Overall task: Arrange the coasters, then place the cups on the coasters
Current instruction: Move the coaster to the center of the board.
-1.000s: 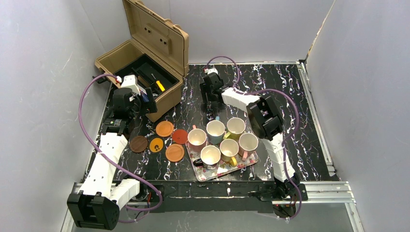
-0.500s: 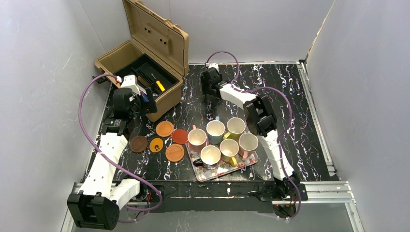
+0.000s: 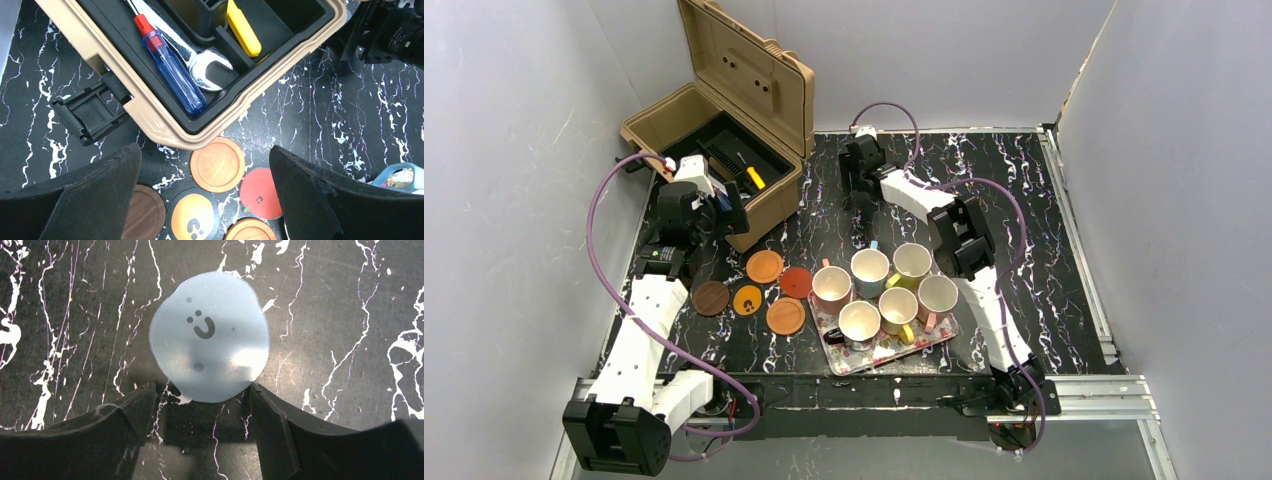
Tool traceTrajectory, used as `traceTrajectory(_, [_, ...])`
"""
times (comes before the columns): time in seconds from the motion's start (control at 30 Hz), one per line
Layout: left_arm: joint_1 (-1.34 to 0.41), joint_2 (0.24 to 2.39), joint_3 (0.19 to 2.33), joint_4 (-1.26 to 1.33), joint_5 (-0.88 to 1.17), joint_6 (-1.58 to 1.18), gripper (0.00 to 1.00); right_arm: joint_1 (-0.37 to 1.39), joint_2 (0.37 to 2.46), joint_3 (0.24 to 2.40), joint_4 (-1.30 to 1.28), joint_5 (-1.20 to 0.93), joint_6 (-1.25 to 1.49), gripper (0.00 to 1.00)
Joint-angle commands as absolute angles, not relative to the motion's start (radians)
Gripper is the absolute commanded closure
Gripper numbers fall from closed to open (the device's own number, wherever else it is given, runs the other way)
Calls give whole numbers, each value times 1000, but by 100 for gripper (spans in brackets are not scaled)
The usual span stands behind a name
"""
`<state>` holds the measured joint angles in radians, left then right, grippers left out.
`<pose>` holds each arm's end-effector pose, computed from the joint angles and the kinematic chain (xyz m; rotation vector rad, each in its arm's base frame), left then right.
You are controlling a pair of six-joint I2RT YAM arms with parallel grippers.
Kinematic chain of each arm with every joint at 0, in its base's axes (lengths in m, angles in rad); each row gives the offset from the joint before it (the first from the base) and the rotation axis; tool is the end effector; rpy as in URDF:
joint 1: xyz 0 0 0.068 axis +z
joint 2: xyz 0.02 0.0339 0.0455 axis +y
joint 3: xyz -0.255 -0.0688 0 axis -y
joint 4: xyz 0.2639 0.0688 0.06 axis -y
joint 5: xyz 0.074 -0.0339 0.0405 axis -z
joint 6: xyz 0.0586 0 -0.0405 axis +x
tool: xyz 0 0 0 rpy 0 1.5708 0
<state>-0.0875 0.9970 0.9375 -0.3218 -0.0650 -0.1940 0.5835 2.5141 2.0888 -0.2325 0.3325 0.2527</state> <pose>0.2708 -0.0199 0.3226 -0.1468 1.9477 -0.1225 0.5062 0.3113 0.1299 -0.1818 2.1812 0.1005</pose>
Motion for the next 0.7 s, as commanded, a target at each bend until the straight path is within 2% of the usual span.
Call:
traceTrajectory(0.0, [-89, 991, 958, -333, -52, -192, 2, 581, 2457, 2022, -313, 273, 239, 20])
traceTrajectory(0.33, [-97, 949, 921, -342, -19, -204, 2, 581, 2134, 1732, -247, 196, 216, 7])
traceTrajectory(0.67, [-176, 740, 814, -478, -15, -260, 9, 582, 1805, 1451, -227, 130, 176, 5])
